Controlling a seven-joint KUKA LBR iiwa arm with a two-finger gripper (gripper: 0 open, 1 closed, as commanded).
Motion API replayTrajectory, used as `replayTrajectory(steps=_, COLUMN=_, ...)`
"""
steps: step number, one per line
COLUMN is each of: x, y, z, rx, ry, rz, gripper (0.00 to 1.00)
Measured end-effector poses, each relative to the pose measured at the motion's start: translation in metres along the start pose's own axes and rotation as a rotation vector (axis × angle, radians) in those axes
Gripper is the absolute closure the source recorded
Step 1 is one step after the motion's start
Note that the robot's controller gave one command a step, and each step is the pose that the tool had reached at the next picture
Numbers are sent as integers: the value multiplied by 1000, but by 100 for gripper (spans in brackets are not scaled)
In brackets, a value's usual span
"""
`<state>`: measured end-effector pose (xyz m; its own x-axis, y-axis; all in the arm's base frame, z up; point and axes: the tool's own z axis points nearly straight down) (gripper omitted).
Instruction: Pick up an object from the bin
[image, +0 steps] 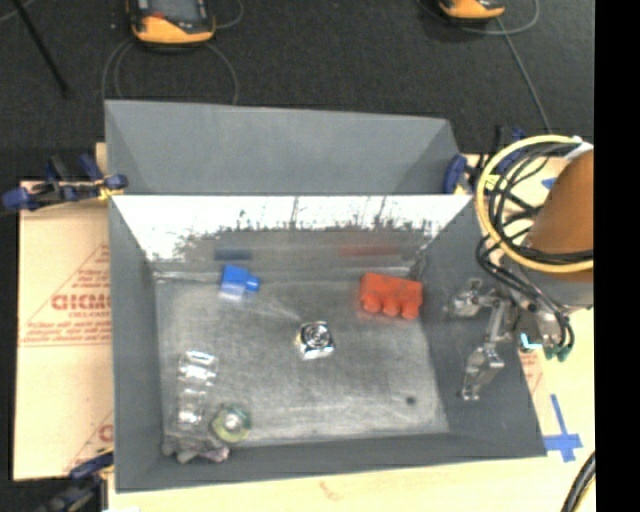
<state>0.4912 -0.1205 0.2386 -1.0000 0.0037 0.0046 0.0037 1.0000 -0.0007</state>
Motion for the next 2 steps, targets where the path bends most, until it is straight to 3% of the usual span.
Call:
replayTrajectory(steps=1, x=-50, y=85, z=156, rx=-1, ry=-3, rz=-233, gripper=0)
replayTrajectory(steps=2, x=-57, y=31, z=165, rx=0, ry=-19, rz=-273, gripper=0)
